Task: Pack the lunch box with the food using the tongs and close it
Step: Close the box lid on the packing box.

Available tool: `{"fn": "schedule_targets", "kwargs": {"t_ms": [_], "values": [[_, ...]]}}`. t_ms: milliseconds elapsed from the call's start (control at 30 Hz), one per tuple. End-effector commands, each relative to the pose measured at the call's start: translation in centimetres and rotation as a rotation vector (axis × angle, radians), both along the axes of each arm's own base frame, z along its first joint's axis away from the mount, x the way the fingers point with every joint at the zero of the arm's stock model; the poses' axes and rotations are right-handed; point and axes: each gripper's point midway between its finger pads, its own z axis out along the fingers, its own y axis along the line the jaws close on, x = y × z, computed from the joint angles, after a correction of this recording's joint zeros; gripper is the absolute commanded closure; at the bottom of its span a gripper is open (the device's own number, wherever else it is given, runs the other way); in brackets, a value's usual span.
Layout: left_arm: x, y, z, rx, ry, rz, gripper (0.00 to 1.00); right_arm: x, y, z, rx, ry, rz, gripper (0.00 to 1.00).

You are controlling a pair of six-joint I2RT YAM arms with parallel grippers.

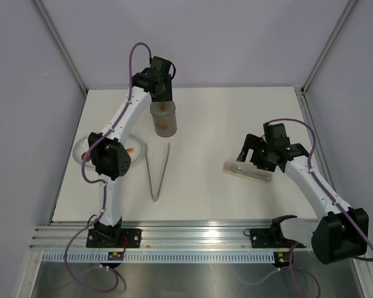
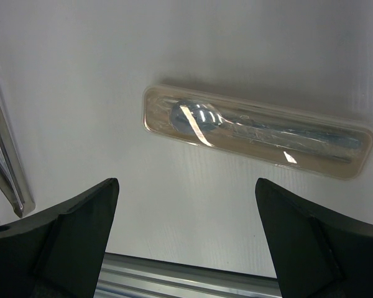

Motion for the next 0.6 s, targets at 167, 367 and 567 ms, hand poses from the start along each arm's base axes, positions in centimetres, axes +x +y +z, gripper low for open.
{"fn": "schedule_targets", "kwargs": {"t_ms": [167,367,567], "values": [[-1.4,0.6,10.5,-0.055,-0.255,0.009,0.46,0.2,-0.1,0.7,0.007,-0.024,-0.010,0.01],[-2.4,-0.1,3.6,-0.066,-0.095,0.015,0.47,0.1,-0.1,0.6,0.009,-0.024,-0.009,0.01],[-4.4,-0.7,-4.6,-0.064,0.106,0.018,0.50,-0.2,-0.2,0.6,0.003,-0.024,-0.008,0.01]]}}
